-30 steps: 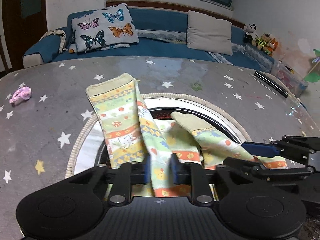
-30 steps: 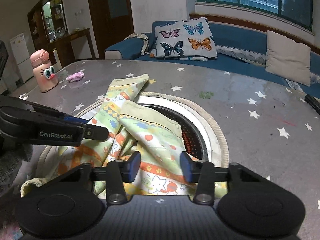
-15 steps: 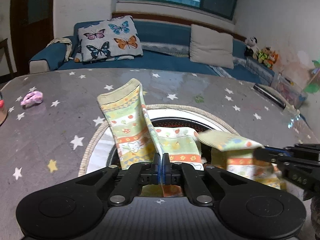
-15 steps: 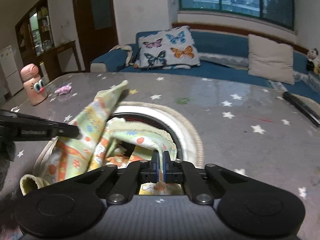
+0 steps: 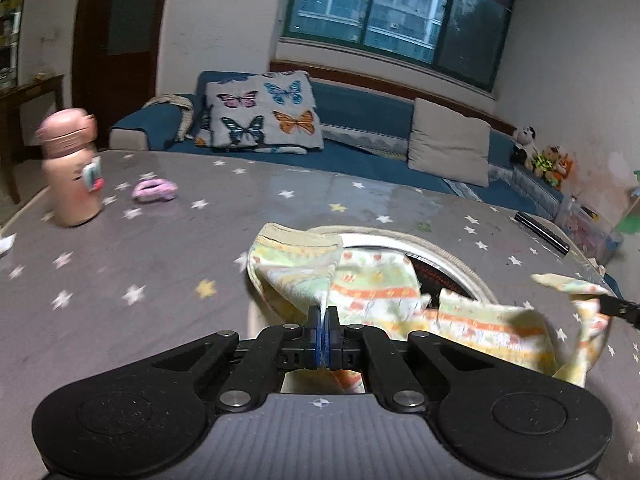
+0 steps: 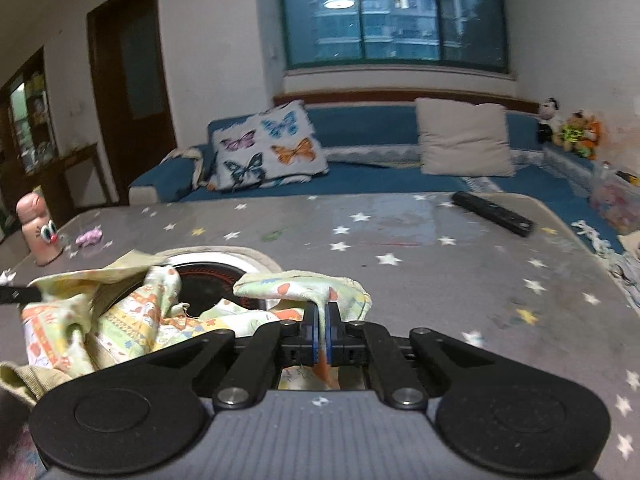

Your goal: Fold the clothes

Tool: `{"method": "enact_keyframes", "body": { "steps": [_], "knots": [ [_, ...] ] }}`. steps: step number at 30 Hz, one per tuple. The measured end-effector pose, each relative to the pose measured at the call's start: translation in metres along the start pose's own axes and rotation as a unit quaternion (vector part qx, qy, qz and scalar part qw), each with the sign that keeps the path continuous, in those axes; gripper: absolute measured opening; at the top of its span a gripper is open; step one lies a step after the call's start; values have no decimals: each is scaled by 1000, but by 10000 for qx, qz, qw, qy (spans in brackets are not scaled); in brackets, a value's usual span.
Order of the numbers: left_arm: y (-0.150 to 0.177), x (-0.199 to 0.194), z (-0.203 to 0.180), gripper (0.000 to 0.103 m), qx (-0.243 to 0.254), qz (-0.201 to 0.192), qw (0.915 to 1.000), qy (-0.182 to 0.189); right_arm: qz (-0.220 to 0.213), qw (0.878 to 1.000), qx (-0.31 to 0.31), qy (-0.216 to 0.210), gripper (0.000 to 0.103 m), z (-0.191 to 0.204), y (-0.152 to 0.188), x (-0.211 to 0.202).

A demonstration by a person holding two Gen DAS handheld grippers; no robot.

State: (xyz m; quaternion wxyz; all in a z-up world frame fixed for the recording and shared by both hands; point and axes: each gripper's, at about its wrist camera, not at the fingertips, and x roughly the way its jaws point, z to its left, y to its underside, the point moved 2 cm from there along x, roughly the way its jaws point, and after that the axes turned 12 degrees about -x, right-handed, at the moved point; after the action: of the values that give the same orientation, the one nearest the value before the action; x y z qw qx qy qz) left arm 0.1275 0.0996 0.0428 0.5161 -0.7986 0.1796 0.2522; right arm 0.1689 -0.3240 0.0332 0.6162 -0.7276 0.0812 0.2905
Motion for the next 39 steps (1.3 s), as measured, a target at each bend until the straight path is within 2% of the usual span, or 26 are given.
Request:
{"method": "enact_keyframes", "body": {
  "steps": [11,17,21,22,24,29,34,35,37,39],
  "knots": [
    [53,-61,39,1,-209,182,9993,-257,78,9987,414,273,3,-16,55,-69],
    [81,-69,44,1,-121,505,9982,-293,623,9946,652,513,4,-26,99,-82],
    [96,-71,46,1,-22,699,9971,-292,977,9898,746,723,11,-30,122,-91],
    [100,-71,46,1,13,742,9968,-291,989,9893,729,785,13,-31,124,-95],
    [103,-71,47,1,58,787,9965,-289,1012,9883,694,908,25,-32,128,-103],
    [105,-73,49,3,54,811,9964,-253,940,9877,445,1166,33,-26,125,-119],
    [102,-79,47,4,128,711,9971,-220,894,9908,-98,1014,47,-4,116,-112],
    [101,-80,47,6,137,676,9974,-214,919,9905,-214,996,52,1,114,-106],
    [99,-83,48,16,138,607,9978,-215,972,9894,-453,978,54,10,112,-94],
    [96,-86,48,38,161,495,9983,-267,1058,9871,-688,989,61,17,110,-79]
  ]
}}
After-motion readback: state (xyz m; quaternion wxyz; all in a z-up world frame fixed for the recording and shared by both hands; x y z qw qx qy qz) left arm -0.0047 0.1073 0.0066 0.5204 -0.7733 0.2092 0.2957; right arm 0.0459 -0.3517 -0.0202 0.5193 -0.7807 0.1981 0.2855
